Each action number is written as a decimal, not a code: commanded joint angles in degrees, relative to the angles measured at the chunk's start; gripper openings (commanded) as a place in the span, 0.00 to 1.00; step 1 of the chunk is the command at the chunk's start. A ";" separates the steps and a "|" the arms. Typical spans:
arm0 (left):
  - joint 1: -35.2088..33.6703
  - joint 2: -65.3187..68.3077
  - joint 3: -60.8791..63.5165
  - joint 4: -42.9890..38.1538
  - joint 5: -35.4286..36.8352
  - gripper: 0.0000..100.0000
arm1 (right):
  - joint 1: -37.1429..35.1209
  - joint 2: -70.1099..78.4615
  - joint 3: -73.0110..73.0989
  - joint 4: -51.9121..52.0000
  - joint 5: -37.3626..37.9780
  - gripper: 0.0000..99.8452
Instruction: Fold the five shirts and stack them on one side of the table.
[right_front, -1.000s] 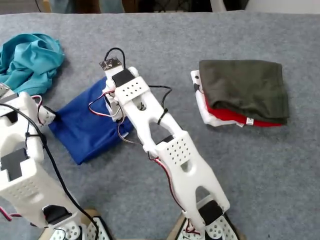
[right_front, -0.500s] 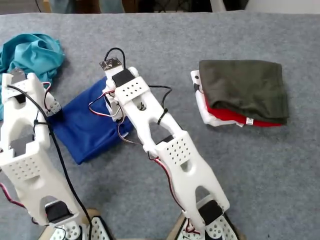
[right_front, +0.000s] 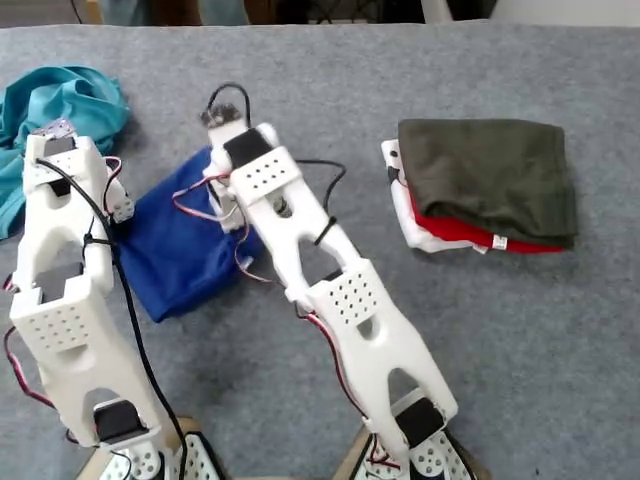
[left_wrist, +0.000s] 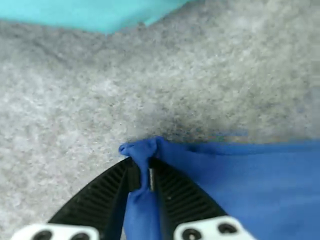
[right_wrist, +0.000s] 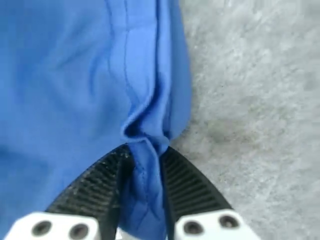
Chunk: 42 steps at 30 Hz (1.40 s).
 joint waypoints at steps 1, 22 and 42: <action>3.21 -8.97 -1.71 -0.62 -1.32 0.03 | 3.52 -3.82 -8.57 0.79 2.20 0.01; 16.48 -21.63 -10.24 -10.37 7.30 0.03 | 16.18 -27.91 6.02 0.88 8.09 0.01; 44.53 19.60 -67.38 -8.79 9.05 0.03 | 53.54 -41.10 18.59 0.44 24.62 0.01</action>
